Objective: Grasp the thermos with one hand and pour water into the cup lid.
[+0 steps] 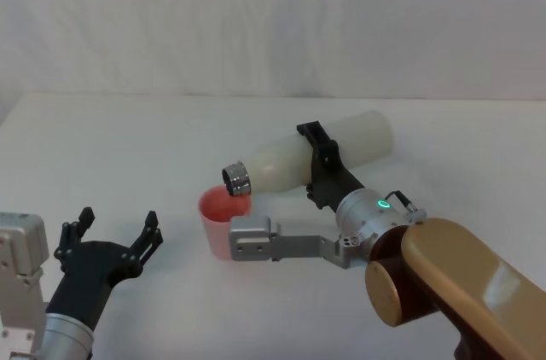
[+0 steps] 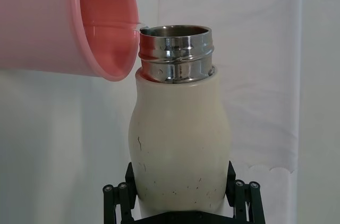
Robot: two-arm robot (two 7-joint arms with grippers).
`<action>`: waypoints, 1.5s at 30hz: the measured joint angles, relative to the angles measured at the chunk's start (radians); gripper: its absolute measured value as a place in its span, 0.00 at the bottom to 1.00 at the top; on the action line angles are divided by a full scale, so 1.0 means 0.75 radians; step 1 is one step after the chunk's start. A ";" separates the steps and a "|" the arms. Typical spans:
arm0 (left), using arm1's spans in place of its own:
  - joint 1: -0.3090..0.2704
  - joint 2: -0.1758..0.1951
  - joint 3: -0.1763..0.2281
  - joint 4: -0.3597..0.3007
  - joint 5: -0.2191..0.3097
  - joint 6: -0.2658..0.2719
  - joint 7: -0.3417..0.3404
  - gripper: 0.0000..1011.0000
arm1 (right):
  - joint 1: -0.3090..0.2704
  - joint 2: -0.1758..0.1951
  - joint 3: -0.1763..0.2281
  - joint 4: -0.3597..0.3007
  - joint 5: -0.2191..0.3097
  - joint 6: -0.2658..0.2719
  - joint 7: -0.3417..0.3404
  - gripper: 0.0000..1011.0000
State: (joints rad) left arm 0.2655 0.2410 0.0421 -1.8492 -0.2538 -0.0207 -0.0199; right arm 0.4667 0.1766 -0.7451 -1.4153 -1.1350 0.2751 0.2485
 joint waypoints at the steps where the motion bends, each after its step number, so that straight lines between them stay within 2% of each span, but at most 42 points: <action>1: 0.000 0.000 0.000 0.000 0.000 0.000 0.000 0.99 | 0.000 0.000 0.000 0.001 0.000 0.000 0.000 0.94; 45: 0.000 0.000 0.000 0.000 0.000 0.000 0.000 0.99 | 0.015 0.011 -0.013 0.000 -0.020 -0.001 0.013 0.94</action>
State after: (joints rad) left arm 0.2655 0.2410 0.0421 -1.8492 -0.2538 -0.0208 -0.0199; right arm 0.4779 0.1851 -0.7546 -1.4151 -1.1498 0.2745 0.2579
